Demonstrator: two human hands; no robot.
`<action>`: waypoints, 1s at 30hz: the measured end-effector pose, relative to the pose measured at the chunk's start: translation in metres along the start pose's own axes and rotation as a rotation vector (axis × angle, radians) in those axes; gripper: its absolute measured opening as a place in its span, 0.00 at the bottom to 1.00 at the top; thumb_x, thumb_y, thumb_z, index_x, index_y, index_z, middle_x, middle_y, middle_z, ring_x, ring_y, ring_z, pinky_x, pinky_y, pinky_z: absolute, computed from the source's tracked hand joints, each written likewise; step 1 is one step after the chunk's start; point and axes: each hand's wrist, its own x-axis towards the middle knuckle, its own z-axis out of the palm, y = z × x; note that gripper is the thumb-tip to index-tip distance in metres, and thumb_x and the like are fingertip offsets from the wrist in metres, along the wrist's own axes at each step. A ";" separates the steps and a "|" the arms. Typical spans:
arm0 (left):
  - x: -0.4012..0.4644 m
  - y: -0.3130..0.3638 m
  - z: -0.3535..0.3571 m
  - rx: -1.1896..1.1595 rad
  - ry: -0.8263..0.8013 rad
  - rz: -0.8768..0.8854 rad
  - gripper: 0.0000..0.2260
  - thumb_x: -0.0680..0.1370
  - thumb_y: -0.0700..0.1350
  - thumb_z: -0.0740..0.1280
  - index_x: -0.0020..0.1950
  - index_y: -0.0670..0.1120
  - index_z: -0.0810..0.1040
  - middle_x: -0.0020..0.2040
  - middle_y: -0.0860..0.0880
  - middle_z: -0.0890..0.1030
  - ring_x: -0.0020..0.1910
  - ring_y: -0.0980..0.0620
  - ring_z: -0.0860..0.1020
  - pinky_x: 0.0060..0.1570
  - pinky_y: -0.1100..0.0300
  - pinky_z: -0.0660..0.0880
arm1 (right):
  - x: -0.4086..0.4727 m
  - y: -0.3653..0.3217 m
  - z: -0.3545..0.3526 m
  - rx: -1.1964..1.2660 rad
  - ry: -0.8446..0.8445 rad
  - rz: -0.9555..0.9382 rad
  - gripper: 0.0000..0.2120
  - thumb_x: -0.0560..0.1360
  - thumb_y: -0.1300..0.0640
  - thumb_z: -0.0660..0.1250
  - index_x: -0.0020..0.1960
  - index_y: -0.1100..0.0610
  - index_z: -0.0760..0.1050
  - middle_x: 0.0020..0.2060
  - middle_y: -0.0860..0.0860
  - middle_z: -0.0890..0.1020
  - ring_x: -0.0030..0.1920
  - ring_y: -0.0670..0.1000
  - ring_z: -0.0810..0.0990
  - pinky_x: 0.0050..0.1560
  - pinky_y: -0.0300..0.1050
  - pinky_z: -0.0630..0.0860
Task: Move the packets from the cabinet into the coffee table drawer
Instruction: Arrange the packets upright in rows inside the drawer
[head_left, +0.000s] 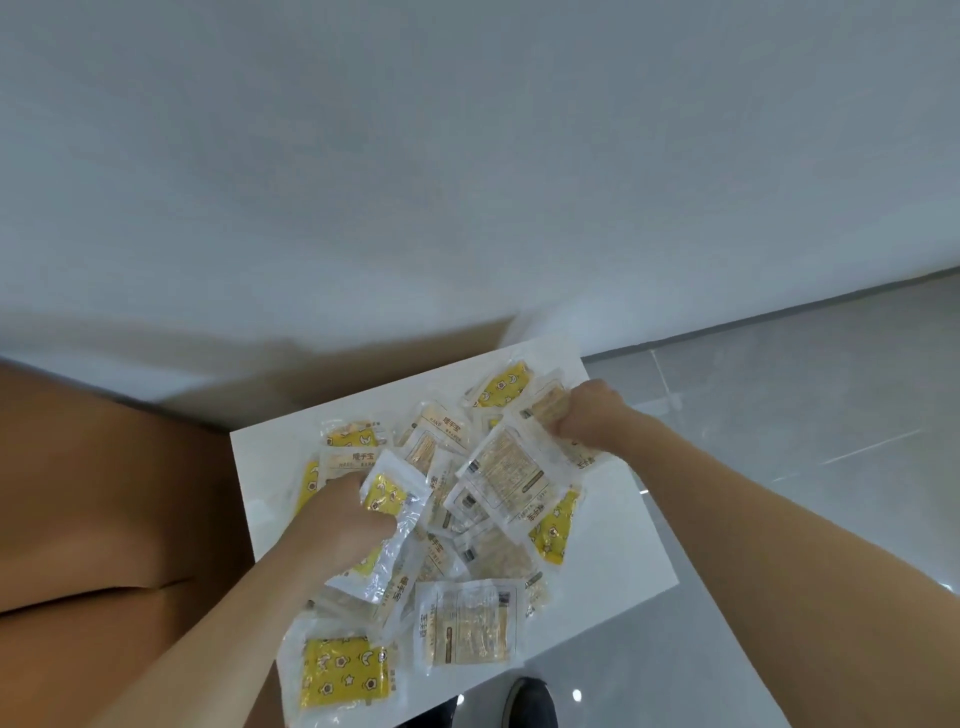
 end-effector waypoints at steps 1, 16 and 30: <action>0.001 0.000 0.001 -0.026 0.015 0.009 0.08 0.70 0.42 0.68 0.47 0.53 0.79 0.35 0.50 0.82 0.28 0.56 0.78 0.27 0.64 0.70 | 0.007 0.002 0.006 -0.023 0.007 0.001 0.18 0.76 0.51 0.63 0.59 0.62 0.71 0.61 0.59 0.67 0.62 0.60 0.69 0.62 0.54 0.72; -0.013 0.035 -0.001 -0.279 0.046 -0.048 0.09 0.71 0.41 0.73 0.49 0.41 0.81 0.42 0.39 0.82 0.38 0.47 0.78 0.41 0.56 0.72 | -0.019 0.015 0.002 0.448 0.157 0.094 0.19 0.70 0.59 0.70 0.59 0.58 0.69 0.45 0.53 0.79 0.46 0.55 0.79 0.42 0.47 0.76; -0.306 0.234 -0.081 -0.736 0.129 0.259 0.04 0.70 0.40 0.65 0.42 0.48 0.72 0.42 0.42 0.74 0.39 0.44 0.76 0.40 0.50 0.74 | -0.387 0.083 -0.155 1.547 0.302 -0.159 0.16 0.70 0.66 0.74 0.54 0.53 0.77 0.47 0.52 0.86 0.43 0.52 0.86 0.35 0.46 0.82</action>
